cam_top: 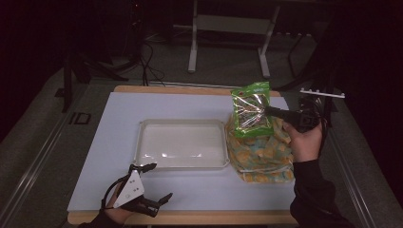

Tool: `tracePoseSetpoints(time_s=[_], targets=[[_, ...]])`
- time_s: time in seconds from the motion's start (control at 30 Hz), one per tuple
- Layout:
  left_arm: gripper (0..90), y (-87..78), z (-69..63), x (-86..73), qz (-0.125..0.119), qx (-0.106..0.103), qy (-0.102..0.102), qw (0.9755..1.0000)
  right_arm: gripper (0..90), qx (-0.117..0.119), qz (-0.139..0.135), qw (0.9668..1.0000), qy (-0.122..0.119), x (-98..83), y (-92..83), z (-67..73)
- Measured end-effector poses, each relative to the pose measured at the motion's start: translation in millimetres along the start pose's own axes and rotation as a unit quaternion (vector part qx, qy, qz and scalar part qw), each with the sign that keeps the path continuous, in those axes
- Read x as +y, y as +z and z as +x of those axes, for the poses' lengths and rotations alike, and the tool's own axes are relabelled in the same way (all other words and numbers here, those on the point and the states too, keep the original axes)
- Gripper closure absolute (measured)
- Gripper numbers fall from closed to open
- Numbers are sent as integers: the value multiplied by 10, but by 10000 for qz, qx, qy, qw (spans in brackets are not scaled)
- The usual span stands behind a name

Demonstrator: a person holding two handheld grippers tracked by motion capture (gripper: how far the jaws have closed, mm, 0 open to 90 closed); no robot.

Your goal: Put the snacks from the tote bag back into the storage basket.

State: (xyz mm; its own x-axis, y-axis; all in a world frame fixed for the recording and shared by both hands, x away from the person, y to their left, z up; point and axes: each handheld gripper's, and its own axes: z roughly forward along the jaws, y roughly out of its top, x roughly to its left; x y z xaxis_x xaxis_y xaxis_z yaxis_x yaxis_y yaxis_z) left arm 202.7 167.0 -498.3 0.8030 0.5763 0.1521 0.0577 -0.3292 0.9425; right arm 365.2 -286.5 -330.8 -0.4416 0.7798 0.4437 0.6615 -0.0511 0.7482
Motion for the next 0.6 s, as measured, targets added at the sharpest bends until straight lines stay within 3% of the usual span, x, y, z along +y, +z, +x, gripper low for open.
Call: tracePoseSetpoints(time_s=[0.6], targets=[[3,-13,-10,17,-15,29,43,10000,890,302,123,9994,-90,-28,422,300]])
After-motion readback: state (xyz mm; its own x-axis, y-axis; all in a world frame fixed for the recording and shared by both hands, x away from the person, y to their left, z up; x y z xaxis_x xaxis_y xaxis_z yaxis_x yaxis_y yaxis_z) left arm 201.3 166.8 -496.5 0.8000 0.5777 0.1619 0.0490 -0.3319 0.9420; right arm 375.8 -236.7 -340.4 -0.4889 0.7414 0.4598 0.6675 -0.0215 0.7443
